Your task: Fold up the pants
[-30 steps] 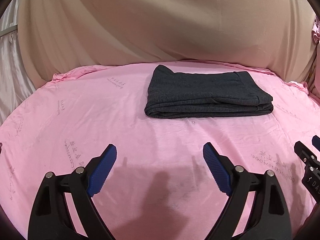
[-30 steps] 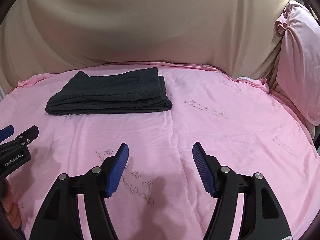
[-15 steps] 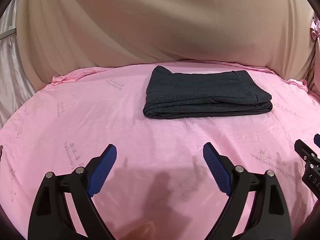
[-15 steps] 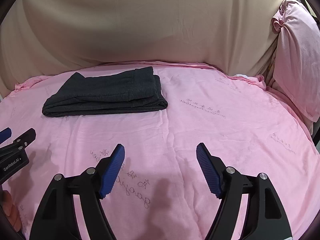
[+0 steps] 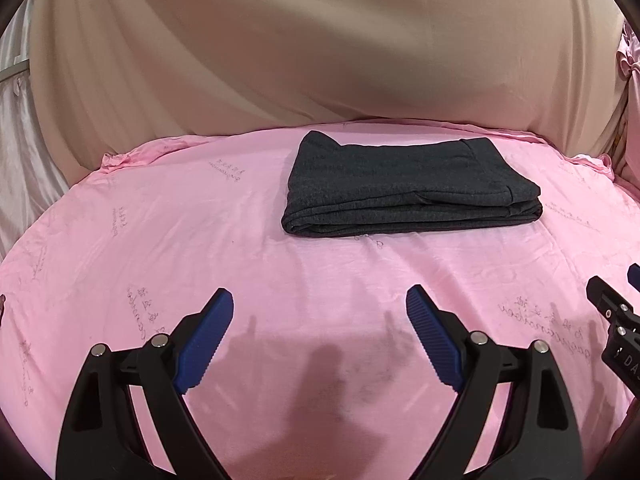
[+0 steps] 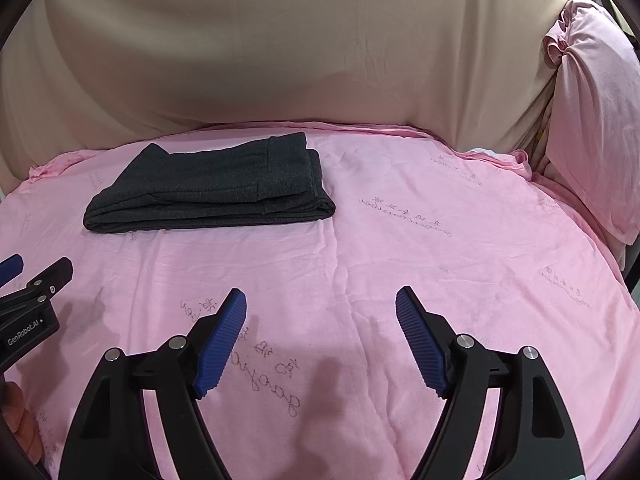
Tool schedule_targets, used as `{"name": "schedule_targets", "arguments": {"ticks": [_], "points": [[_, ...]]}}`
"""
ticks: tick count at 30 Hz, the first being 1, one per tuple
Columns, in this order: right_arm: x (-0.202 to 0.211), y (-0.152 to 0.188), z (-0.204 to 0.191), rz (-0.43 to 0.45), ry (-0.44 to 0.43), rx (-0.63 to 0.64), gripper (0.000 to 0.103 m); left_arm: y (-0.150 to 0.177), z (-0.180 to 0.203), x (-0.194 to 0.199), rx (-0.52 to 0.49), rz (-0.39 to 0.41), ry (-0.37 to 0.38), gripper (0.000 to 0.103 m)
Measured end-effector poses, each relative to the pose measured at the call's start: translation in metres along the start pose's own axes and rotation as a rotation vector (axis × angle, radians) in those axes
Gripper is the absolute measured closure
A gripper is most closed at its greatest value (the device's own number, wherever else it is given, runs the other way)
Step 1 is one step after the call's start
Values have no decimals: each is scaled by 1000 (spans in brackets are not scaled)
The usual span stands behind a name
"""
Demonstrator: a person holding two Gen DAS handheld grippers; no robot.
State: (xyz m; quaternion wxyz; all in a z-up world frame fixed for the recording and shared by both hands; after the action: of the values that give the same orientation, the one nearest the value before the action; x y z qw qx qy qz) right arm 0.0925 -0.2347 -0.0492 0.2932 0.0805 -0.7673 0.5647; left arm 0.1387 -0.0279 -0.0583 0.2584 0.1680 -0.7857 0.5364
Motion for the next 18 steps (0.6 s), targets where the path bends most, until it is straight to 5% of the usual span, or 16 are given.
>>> {"name": "schedule_targets", "arguments": {"ticks": [18], "points": [[0, 0, 0, -1, 1, 0, 27, 0, 3, -1, -19, -3, -5, 10]]}}
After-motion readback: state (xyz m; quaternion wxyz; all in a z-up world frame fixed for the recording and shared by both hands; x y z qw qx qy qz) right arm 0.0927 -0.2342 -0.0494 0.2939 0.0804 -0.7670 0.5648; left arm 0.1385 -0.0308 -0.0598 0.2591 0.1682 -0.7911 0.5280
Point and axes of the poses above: each gripper's, at about its wrist camera, not at the fingertips, and x roughly against the way its jaws point, z to its right, y to its underside, the point moved 1 cm from there along -x, roughly the way its jaws point, and after that the axes turned 15 degrees about -x, right-handed, at the moved point
